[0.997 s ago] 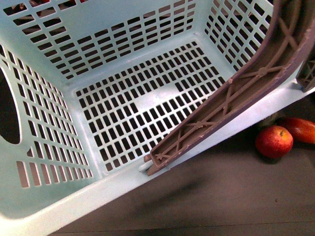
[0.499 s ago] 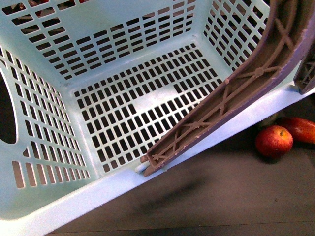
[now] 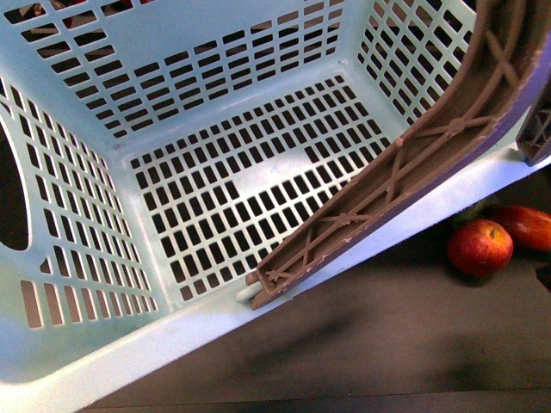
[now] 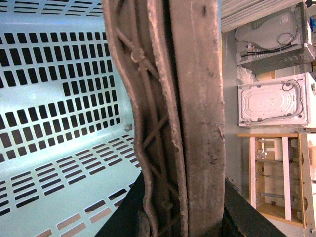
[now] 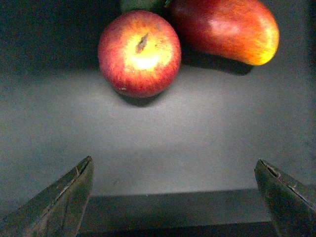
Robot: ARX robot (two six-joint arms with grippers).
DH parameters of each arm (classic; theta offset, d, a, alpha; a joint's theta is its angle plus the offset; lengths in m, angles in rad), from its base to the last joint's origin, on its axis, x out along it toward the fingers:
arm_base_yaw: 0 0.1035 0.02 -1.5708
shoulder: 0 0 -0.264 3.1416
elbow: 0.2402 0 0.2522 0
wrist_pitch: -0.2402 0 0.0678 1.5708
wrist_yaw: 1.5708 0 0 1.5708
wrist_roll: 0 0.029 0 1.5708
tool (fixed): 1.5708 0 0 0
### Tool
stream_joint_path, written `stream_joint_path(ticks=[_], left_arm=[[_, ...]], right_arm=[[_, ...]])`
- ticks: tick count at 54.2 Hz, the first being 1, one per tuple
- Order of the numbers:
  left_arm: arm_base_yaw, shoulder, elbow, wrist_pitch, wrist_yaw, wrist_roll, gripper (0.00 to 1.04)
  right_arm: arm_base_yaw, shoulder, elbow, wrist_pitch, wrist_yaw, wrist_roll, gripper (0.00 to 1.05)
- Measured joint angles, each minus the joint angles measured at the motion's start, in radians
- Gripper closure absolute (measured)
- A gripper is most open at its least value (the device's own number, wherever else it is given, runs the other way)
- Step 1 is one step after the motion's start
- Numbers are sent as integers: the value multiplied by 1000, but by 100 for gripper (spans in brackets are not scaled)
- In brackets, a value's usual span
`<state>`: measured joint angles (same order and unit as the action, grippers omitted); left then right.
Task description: Pick apple with right arm and hold basket with left
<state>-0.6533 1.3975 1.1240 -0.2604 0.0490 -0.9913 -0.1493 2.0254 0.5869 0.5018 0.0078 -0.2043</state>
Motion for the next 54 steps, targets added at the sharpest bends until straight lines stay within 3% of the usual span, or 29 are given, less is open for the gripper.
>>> stream_joint_path(ticks=[16, 54], left_arm=[[0, 0, 0, 0, 0, 0, 86], [0, 0, 0, 0, 0, 0, 86]], right_arm=[[79, 191, 183, -65, 49, 112, 9], [108, 386, 468, -171, 75, 161, 9]])
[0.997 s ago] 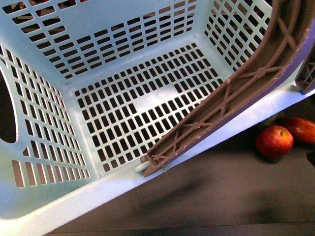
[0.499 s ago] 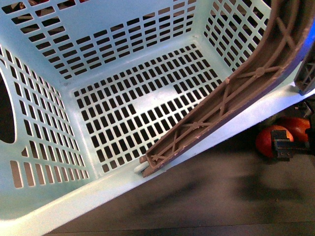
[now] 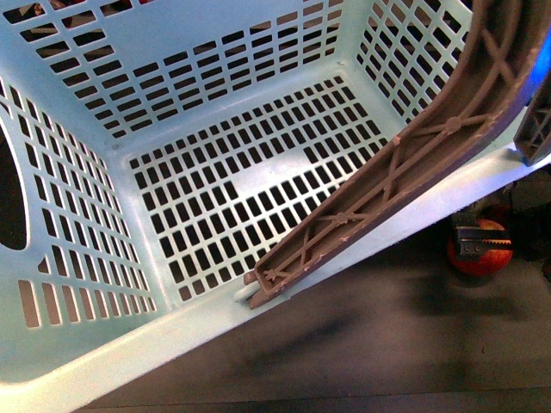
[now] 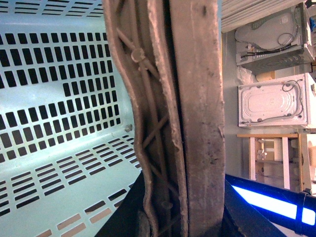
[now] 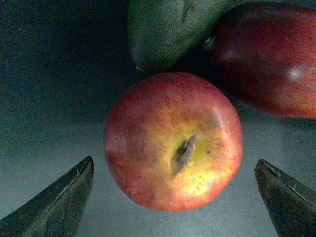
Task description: Pick apple with right arm and hold basket with left
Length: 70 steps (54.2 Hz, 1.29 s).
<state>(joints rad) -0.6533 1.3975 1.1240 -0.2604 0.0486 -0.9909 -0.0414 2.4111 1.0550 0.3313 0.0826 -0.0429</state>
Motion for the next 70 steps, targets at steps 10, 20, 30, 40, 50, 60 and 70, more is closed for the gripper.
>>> stream_joint_path(ticks=[10, 20, 30, 40, 50, 60, 70], left_arm=[[0, 0, 0, 0, 0, 0, 86], [0, 0, 0, 0, 0, 0, 86], [0, 0, 0, 0, 0, 0, 86], [0, 0, 0, 0, 0, 0, 86], [0, 0, 0, 0, 0, 0, 86], [0, 0, 0, 0, 0, 0, 86], [0, 0, 0, 0, 0, 0, 86]], right_arm=[[1, 39, 39, -13, 0, 6, 9], [1, 76, 72, -13, 2, 23, 9], [1, 82, 73, -13, 8, 31, 25], [0, 66, 32, 18, 11, 33, 25], [-20, -17, -81, 80, 8, 36, 25], [-83, -283, -246, 146, -36, 35, 25], [-148, -500, -320, 142, -71, 31, 25]])
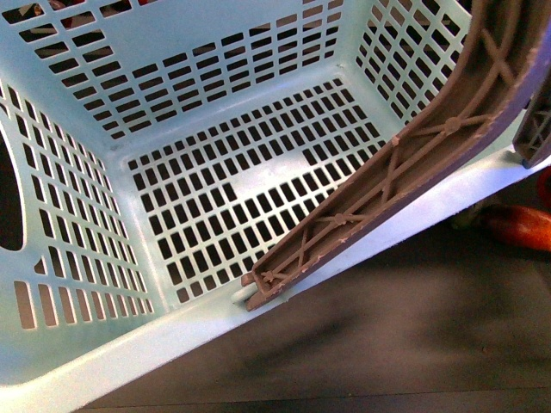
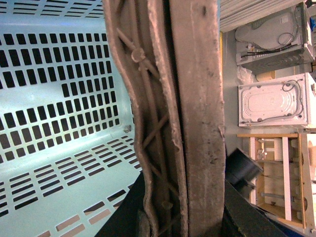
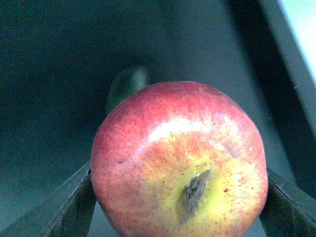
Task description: Pick apple with right arm and hold basket with left
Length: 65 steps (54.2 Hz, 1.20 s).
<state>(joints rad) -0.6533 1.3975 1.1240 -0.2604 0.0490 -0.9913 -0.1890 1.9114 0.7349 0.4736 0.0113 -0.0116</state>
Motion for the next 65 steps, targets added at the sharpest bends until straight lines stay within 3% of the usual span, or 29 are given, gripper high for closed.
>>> stream_joint_path(ticks=[9, 15, 28, 36, 44, 51, 57, 65], left_arm=[[0, 0, 0, 0, -1, 0, 86], [0, 0, 0, 0, 0, 0, 86], [0, 0, 0, 0, 0, 0, 86], [0, 0, 0, 0, -1, 0, 86], [0, 0, 0, 0, 0, 0, 86], [0, 0, 0, 0, 0, 0, 86], [0, 0, 0, 0, -1, 0, 86], [0, 0, 0, 0, 0, 0, 86]], right_arm=[[-52, -234, -8, -44, -16, 17, 25], [-22, -420, 11, -91, -43, 46, 25], [174, -625, 37, -137, -56, 68, 25], [370, -668, 37, -142, -40, 70, 25], [506, -634, 11, -143, -3, 64, 25], [550, -619, -20, -143, 0, 61, 24], [555, -623, -27, -143, 17, 55, 8], [506, -674, -27, -167, 84, 38, 9]])
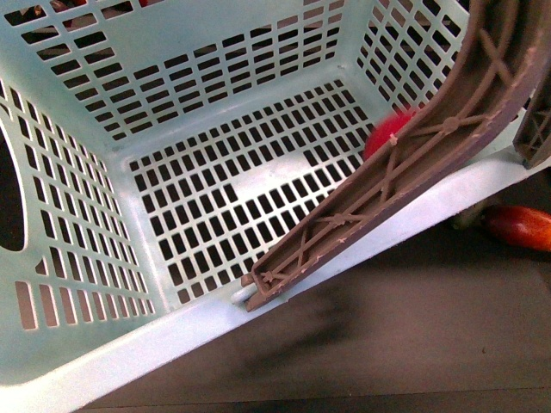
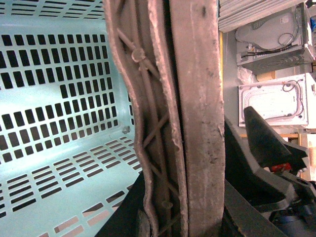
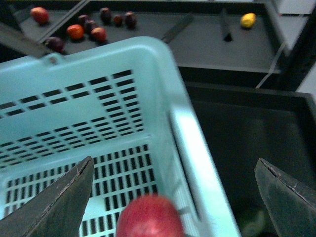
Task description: Pick apple with right arm and hold basket with left
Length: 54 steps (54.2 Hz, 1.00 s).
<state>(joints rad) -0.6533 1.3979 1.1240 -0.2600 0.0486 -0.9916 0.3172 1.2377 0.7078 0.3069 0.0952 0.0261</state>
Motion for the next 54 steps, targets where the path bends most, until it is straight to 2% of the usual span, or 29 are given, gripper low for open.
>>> stream_joint_path(ticks=[10, 31, 38, 46, 54], left_arm=[[0, 7, 0, 0, -5, 8, 86], [0, 7, 0, 0, -1, 5, 86], [0, 7, 0, 0, -3, 6, 86], [0, 7, 0, 0, -3, 7, 86], [0, 7, 0, 0, 2, 6, 86]], right_arm=[[-154, -130, -31, -72, 134, 0, 9], [-160, -133, -43, -42, 108, -1, 11], [-187, -186, -212, 240, 30, -16, 35], [-211, -261, -327, 290, 8, -20, 58], [-243, -357, -455, 307, -23, -20, 93]])
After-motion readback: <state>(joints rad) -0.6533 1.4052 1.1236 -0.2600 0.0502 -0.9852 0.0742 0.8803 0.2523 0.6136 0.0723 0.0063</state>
